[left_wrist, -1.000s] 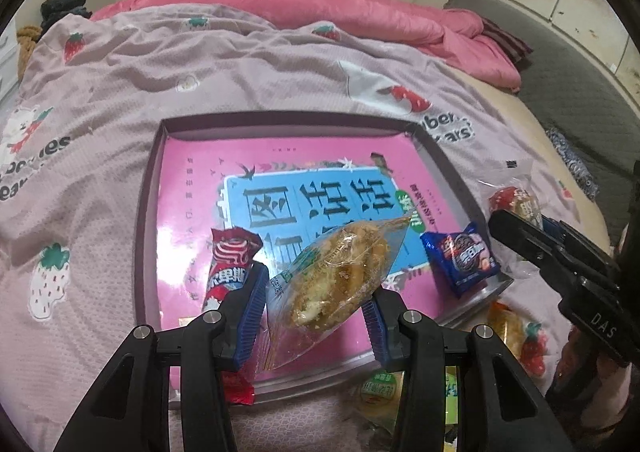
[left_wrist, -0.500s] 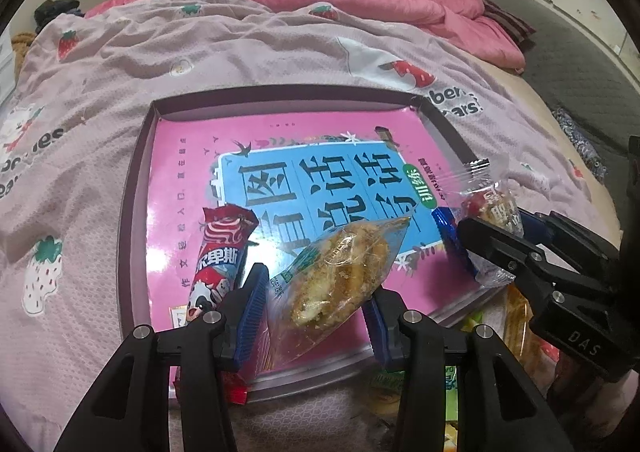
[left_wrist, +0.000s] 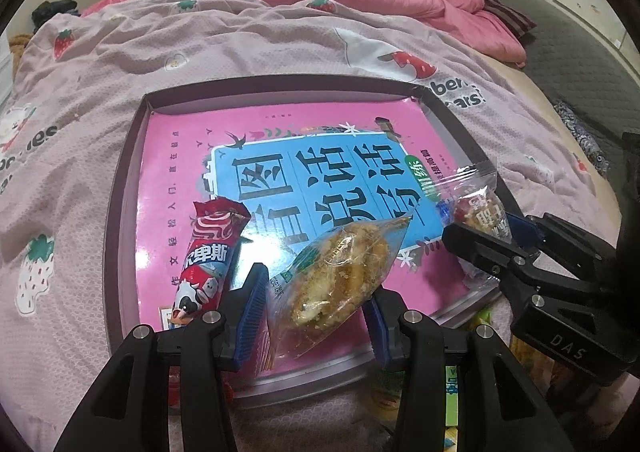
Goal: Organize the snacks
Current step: 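Lower the pastry bag into the tray with the left tool while the right tool lowers the nut bag there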
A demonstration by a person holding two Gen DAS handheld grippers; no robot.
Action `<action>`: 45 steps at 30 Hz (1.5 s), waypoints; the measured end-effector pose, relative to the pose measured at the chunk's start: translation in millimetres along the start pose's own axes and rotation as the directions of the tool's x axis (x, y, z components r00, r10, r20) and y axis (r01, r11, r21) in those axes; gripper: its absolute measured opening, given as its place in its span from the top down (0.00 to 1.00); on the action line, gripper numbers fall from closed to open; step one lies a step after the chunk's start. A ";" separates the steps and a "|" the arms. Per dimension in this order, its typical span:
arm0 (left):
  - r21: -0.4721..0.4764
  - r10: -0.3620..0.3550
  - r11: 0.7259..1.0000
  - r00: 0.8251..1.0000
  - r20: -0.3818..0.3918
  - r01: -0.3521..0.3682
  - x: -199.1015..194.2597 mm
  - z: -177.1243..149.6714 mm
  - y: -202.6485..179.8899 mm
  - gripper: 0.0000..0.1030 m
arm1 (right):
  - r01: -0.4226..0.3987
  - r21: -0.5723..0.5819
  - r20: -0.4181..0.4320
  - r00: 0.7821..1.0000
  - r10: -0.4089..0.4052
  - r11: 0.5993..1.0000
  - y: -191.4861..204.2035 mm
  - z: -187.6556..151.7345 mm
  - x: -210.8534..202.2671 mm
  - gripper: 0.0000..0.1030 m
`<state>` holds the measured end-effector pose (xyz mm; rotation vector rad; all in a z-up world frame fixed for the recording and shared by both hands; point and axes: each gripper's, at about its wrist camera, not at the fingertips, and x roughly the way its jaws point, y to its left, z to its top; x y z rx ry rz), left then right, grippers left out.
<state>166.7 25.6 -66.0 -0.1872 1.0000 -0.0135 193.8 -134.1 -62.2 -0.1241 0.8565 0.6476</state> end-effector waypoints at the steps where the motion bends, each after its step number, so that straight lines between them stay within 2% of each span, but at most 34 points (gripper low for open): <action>1: 0.000 0.000 1.000 1.000 -0.001 0.000 0.1 -0.2 -0.1 0.54 | -0.001 -0.001 0.000 1.000 0.001 1.000 0.2 -0.3 0.4 0.61; 23: 0.001 0.032 0.999 0.999 -0.002 -0.032 0.0 1.5 2.5 0.52 | 0.000 -0.011 -0.019 1.000 0.000 1.000 2.9 -3.6 3.7 0.61; 28: 0.007 0.036 0.999 0.999 -0.001 -0.036 -1.5 1.7 1.5 0.46 | 0.004 0.002 -0.016 1.000 -0.003 1.000 -0.2 -3.1 2.4 0.60; 45: 0.010 -0.031 0.999 0.999 -0.015 0.031 -11.9 -2.9 -2.5 0.45 | 0.013 0.026 -0.005 1.000 -0.013 1.000 -7.3 -1.7 -6.1 0.56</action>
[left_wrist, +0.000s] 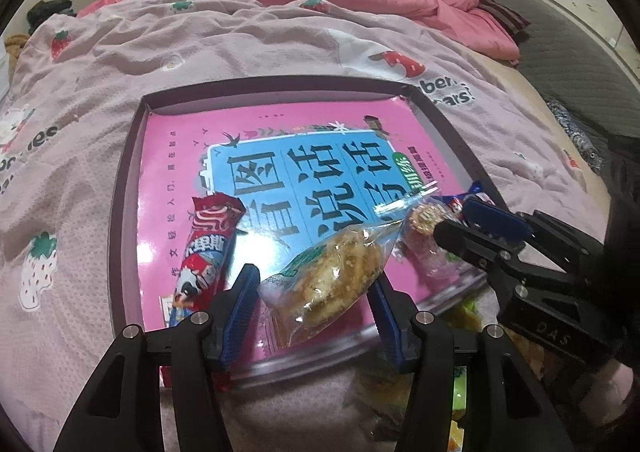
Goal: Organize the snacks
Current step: 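Lower the pastry bag into the tray with the left tool while the right tool lowers the nut bag there, then open the left tool over the tray while the right tool releases the nut bag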
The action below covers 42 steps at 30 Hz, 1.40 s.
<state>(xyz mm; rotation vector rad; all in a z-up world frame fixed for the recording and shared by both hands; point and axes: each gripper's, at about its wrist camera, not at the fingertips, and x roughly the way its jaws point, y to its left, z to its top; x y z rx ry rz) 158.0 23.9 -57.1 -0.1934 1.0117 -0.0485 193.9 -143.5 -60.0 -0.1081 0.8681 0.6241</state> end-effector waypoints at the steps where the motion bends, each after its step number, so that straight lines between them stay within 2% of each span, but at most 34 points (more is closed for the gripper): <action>1: 0.001 -0.005 1.000 1.000 0.001 0.005 -0.6 -0.4 -0.6 0.45 | 0.000 0.002 0.000 1.000 0.000 1.000 -0.6 0.0 -0.4 0.56; 5: 0.009 -0.012 1.000 1.000 -0.012 0.012 1.1 -2.4 -2.5 0.45 | 0.000 0.003 0.003 1.000 0.000 1.000 -1.3 -0.2 -1.9 0.56; 14: -0.014 0.020 1.000 1.000 0.008 -0.020 2.3 2.0 5.8 0.45 | 0.001 0.003 0.003 1.000 -0.001 1.000 -1.3 -0.3 -2.9 0.56; 17: -0.011 0.049 0.999 0.999 0.016 -0.049 3.7 2.7 9.0 0.31 | 0.001 0.002 0.002 1.000 -0.001 1.000 -1.2 -0.3 -2.7 0.56; 20: -0.022 0.066 0.998 0.998 0.018 -0.066 6.7 3.6 13.7 0.31 | 0.002 0.000 0.002 1.000 -0.002 1.000 -1.0 -1.0 -2.3 0.56; 28: -0.028 0.040 0.999 0.999 0.032 -0.039 1.2 4.6 13.8 0.31 | 0.002 0.011 0.014 1.000 -0.003 1.000 -1.8 -0.4 -5.2 0.56; 42: -0.034 0.013 0.999 0.997 0.079 -0.010 -22.8 9.8 10.2 0.31 | -0.014 0.023 0.067 0.998 0.012 1.000 -5.1 5.6 -23.2 0.50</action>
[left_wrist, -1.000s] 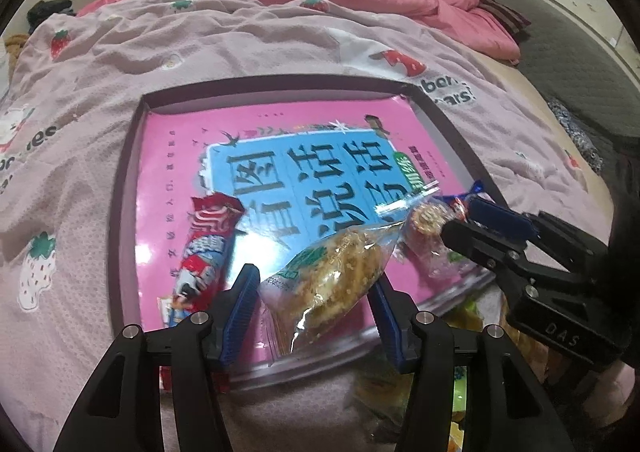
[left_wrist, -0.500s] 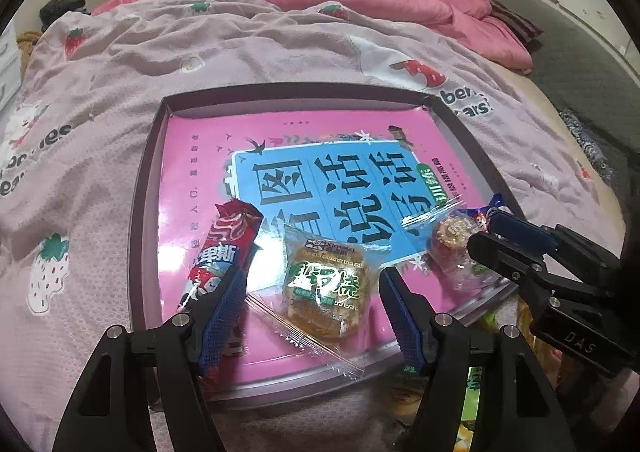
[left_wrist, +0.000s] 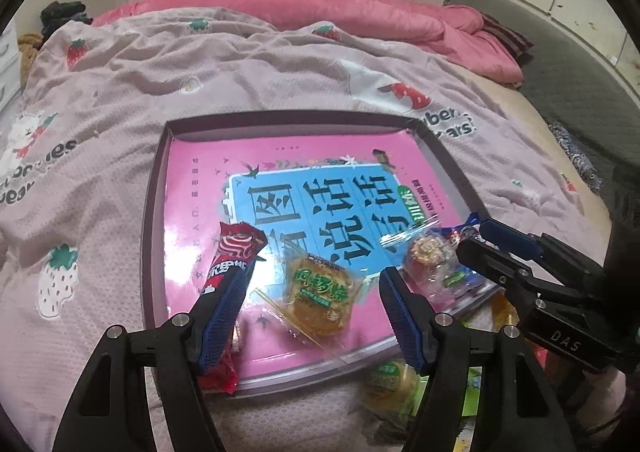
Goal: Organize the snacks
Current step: 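Open the left tool over the tray while the right tool releases the nut bag, then move both tools back over the snack pile beside the tray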
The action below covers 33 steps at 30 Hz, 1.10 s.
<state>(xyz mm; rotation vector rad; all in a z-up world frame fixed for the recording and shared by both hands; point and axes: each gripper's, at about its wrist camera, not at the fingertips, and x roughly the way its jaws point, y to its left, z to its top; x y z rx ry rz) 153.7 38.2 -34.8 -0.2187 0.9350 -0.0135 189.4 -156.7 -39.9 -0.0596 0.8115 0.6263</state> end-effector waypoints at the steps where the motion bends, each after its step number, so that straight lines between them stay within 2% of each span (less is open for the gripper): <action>1: 0.000 -0.004 1.000 1.000 0.003 0.004 -2.7 0.3 -0.6 0.31 | -0.002 0.001 0.007 1.000 0.002 1.000 -0.2 0.5 -2.5 0.49; 7: 0.005 -0.009 1.000 1.000 0.019 0.009 -15.0 0.0 -5.1 0.27 | -0.008 0.001 0.037 0.999 0.008 1.000 0.4 3.0 -14.1 0.46; 23: 0.022 -0.006 1.000 0.999 0.044 0.005 -43.8 -5.8 -9.3 0.25 | -0.018 -0.049 0.135 0.991 0.024 0.999 13.4 4.4 -52.5 0.39; 33: 0.049 -0.009 0.999 0.998 0.064 0.006 -64.8 -13.2 -10.0 0.25 | -0.009 -0.029 0.168 0.986 0.014 1.000 11.0 1.5 -72.5 0.36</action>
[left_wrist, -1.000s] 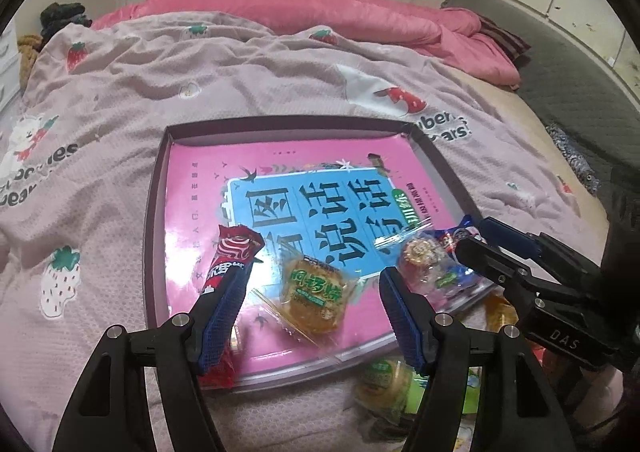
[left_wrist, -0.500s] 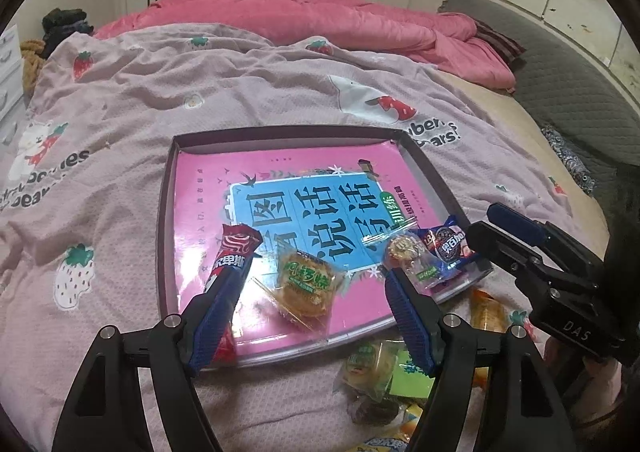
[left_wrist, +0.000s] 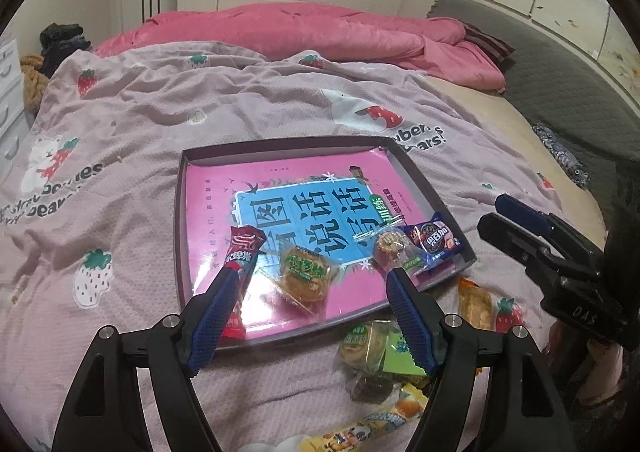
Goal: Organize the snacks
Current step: 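Move both tools back over the snack pile beside the tray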
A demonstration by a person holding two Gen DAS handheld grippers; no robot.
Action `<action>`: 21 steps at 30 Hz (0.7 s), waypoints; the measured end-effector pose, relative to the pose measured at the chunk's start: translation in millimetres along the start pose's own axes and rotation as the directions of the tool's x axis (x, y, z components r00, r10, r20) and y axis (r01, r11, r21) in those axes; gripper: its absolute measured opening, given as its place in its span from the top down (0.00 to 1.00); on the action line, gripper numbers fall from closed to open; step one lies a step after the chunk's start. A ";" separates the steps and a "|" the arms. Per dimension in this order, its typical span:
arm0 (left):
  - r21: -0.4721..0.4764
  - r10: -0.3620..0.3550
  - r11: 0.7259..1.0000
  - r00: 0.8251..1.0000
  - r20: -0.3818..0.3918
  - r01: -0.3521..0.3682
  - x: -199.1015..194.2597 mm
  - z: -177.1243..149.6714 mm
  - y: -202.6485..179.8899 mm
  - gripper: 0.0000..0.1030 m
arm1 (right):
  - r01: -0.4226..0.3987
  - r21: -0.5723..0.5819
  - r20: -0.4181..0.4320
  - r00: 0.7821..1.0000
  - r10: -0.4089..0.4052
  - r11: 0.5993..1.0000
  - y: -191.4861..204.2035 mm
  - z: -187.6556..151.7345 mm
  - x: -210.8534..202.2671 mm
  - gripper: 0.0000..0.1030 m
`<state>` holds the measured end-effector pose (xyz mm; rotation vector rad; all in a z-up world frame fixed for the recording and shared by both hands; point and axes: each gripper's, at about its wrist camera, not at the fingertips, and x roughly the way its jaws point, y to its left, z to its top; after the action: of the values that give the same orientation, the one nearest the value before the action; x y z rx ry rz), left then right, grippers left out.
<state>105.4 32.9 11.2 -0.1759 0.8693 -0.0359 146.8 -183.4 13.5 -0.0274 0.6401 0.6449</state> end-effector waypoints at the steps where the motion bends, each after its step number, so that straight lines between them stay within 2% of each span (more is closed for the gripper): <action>1: 0.001 0.001 1.000 1.000 0.002 -0.001 -1.9 -0.9 0.2 0.25 | 0.003 0.003 0.001 1.000 -0.003 1.000 -0.6 -0.1 -1.7 0.36; 21: 0.047 -0.011 0.999 1.000 0.002 0.011 -27.8 -18.0 -2.3 0.25 | 0.017 0.024 0.012 1.000 -0.018 1.000 -2.3 -8.4 -24.3 0.35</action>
<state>73.8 31.0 21.2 -0.1366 0.8644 -0.0664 128.5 -200.6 20.0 -0.0066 0.6350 0.6200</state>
